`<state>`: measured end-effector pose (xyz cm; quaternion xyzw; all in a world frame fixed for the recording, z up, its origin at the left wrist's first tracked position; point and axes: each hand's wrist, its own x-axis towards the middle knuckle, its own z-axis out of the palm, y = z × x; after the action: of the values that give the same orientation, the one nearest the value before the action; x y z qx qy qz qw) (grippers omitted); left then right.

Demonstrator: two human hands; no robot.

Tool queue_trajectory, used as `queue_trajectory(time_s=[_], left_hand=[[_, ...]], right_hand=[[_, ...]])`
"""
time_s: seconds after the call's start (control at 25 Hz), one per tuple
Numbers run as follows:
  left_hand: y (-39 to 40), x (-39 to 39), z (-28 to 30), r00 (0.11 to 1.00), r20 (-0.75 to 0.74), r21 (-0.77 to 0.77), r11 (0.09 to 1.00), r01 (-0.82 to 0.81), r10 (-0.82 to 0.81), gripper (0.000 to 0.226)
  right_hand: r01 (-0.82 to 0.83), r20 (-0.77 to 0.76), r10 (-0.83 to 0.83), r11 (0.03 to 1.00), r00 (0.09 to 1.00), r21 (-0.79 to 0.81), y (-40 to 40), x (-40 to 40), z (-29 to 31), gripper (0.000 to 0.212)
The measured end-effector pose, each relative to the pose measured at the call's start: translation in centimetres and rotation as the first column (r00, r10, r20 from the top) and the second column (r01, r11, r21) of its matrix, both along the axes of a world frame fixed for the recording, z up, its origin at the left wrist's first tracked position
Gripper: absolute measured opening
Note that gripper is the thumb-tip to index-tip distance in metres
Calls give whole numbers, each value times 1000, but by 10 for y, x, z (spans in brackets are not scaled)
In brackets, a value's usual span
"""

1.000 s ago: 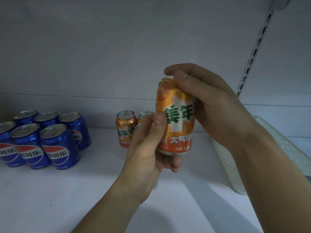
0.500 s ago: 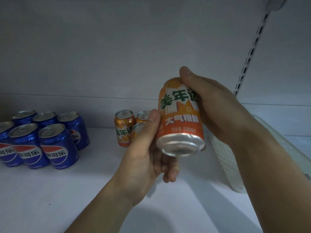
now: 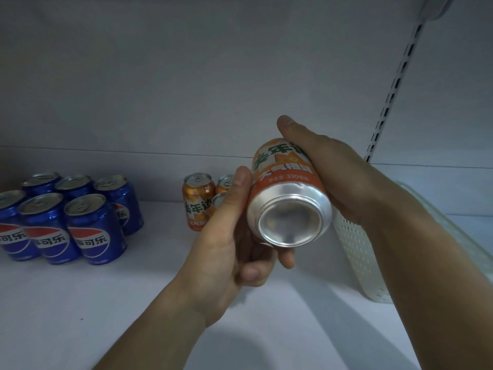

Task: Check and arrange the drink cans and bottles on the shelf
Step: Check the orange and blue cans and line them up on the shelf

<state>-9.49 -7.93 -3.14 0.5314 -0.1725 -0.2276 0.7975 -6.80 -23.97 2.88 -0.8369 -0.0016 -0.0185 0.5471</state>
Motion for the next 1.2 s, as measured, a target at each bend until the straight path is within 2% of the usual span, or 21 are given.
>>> queue_trajectory(time_s=[0.12,0.24,0.44,0.56,0.72,0.84,0.96,1.0,1.08,1.2], left_hand=[[7,1,-3,998,53,30,999,-32,30,63],[16,7,-9,982,166,35,995,-99,92,53],[30,11,-8,860,411,67,931,-359,302,38],[38,5,-2,804,502,75,909,-409,320,45],[51,0,3,763,556,110,881,-460,330,45],[59,-1,2,789,554,132,908,-398,265,46],[72,8,-9,811,528,142,914,-379,254,40],[78,14,-15,815,518,155,908,-389,260,42],[92,30,-24,826,499,198,893,-403,262,64],[108,47,-32,826,487,261,855,-447,283,85]], right_hand=[[-91,50,98,987,994,-135,4,-2,3,49],[-236,149,263,955,953,-178,9,-8,11,47],[-338,302,398,912,866,-233,3,-17,22,46],[-345,320,418,901,850,-262,3,-26,26,61],[-298,335,404,897,851,-325,14,-39,19,73],[-265,371,356,924,858,-274,22,-41,7,71],[-282,330,357,925,874,-254,37,-29,5,69],[-289,307,373,914,876,-286,44,-22,7,69],[-283,261,406,870,876,-405,62,0,13,65],[-272,161,447,752,880,-601,92,36,29,56]])
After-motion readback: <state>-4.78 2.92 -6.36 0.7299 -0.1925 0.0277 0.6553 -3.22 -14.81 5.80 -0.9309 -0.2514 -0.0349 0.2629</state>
